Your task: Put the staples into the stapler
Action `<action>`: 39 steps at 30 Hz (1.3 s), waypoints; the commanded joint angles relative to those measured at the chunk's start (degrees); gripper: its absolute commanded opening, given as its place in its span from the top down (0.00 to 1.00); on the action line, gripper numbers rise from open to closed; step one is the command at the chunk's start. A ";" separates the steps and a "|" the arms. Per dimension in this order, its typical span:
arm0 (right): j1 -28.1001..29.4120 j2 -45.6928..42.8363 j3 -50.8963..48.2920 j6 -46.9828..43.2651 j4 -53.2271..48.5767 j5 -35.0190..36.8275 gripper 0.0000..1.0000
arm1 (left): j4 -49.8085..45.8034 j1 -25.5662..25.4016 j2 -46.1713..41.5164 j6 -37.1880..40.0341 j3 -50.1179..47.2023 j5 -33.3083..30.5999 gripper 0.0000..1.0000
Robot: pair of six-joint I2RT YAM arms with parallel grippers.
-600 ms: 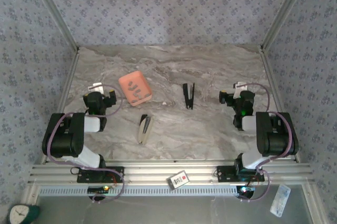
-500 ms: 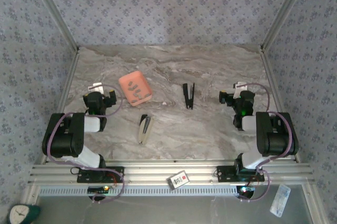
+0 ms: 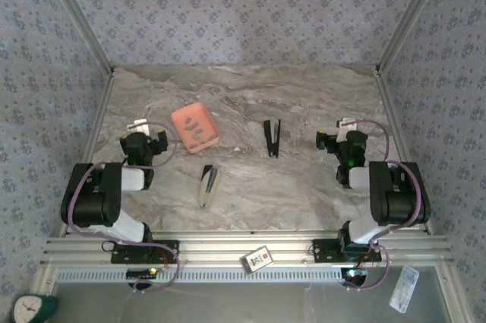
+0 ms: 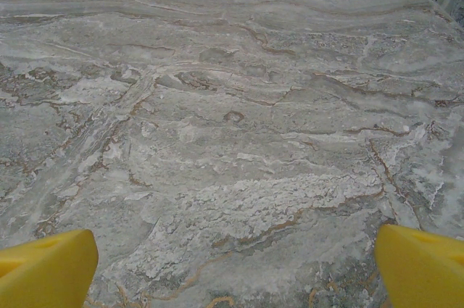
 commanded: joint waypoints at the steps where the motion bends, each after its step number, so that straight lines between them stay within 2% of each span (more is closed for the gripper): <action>1: 0.18 -0.07 0.77 0.03 -0.13 0.79 0.00 | 0.81 0.14 -0.03 -0.73 1.05 0.34 0.00; 9: -0.14 -1.31 1.32 0.72 -1.40 1.74 0.00 | 0.87 0.01 -0.44 -0.61 1.02 0.15 0.02; 12: 0.71 -9.48 7.22 0.71 -18.89 3.28 0.00 | -10.43 -1.43 -6.28 0.62 4.63 -1.95 0.05; 15: 1.36 -15.78 16.55 5.92 -39.38 4.07 0.00 | -22.15 -3.40 -13.04 0.68 9.55 -3.45 0.08; 20: 6.72 -16.48 30.57 14.03 -65.05 7.87 0.00 | -42.06 -4.40 -20.94 -10.72 19.38 -1.30 0.14; 22: 10.39 -14.46 35.41 16.98 -73.05 7.96 0.00 | -48.34 -5.25 -21.72 -12.72 23.24 2.07 0.16; 25: 17.07 -9.80 40.68 20.47 -79.86 7.39 0.00 | -56.18 -7.12 -21.02 -14.35 27.80 6.23 0.18; 30: 25.45 0.51 48.57 24.07 -81.70 6.07 0.00 | -63.29 -9.78 -18.56 -16.62 31.25 10.55 0.21; 35: 28.63 12.81 57.06 24.57 -82.54 5.63 0.06 | -64.27 -11.45 -16.61 -16.94 31.61 12.84 0.22; 39: 30.07 21.20 63.03 24.54 -84.94 6.73 0.06 | -63.95 -12.08 -15.83 -17.63 31.09 14.13 0.22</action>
